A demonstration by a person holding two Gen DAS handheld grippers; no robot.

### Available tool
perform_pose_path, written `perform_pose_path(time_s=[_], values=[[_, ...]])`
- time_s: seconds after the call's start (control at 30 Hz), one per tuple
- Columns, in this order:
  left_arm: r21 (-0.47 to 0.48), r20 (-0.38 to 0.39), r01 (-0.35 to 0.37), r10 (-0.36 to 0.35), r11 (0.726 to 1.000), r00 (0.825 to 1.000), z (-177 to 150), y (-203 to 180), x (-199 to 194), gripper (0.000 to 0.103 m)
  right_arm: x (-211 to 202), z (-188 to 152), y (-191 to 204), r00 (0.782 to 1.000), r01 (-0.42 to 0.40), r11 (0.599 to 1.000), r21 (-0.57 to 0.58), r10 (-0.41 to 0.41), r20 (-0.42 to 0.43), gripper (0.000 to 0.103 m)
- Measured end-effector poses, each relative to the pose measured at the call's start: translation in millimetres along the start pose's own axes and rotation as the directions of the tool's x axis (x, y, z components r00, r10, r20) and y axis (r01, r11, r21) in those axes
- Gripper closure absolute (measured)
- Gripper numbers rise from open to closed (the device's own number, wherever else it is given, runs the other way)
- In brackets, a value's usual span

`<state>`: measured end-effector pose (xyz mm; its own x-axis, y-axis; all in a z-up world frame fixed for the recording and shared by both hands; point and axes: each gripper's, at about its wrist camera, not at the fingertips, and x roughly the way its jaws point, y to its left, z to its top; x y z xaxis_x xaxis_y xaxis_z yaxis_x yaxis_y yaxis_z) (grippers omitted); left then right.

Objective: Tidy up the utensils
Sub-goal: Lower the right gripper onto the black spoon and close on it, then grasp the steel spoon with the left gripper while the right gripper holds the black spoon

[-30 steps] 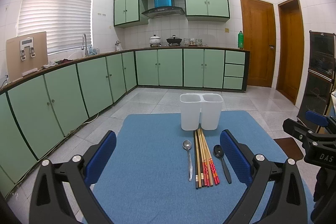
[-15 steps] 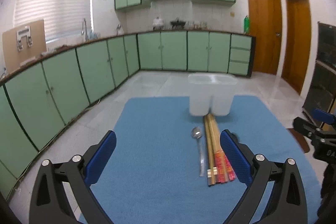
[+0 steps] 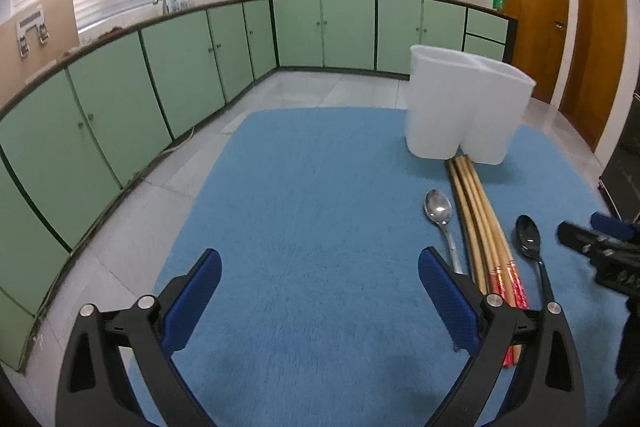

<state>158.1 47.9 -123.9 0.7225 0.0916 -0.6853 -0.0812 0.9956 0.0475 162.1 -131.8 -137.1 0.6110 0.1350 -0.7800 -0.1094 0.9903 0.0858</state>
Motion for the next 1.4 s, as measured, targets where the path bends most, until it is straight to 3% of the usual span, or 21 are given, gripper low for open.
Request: perform_pose_path(time_s=[0.27,0.6,1.03,1.4], values=[[-0.005,-0.028,0.001,-0.002,1.0,1.0,-3.7,6.8,15.1,0.007,30.5,0.7,10.2,0.998,0.026,1.0,0.004,-0.026,-0.055,0.042],[0.026,-0.053,0.029,-0.027,0.999,0.998,0.4,-2.1,29.2,0.007,42.1,4.7,11.9,0.998,0.035,0.999,-0.011,-0.036,-0.055,0.07],[0.078,-0.103,0.13,-0.122,0.988,0.987,25.6,-56.3,65.1,0.007,35.2,-1.2,-24.8,0.998,0.042,0.999,-0.019,-0.043,-0.048,0.07],[0.062,-0.16,0.098,-0.087,0.993,0.983,49.1,-75.4,111.9,0.007,40.0,-2.6,-42.9,0.999,0.017,1.0,-0.01,-0.017,-0.043,0.07]])
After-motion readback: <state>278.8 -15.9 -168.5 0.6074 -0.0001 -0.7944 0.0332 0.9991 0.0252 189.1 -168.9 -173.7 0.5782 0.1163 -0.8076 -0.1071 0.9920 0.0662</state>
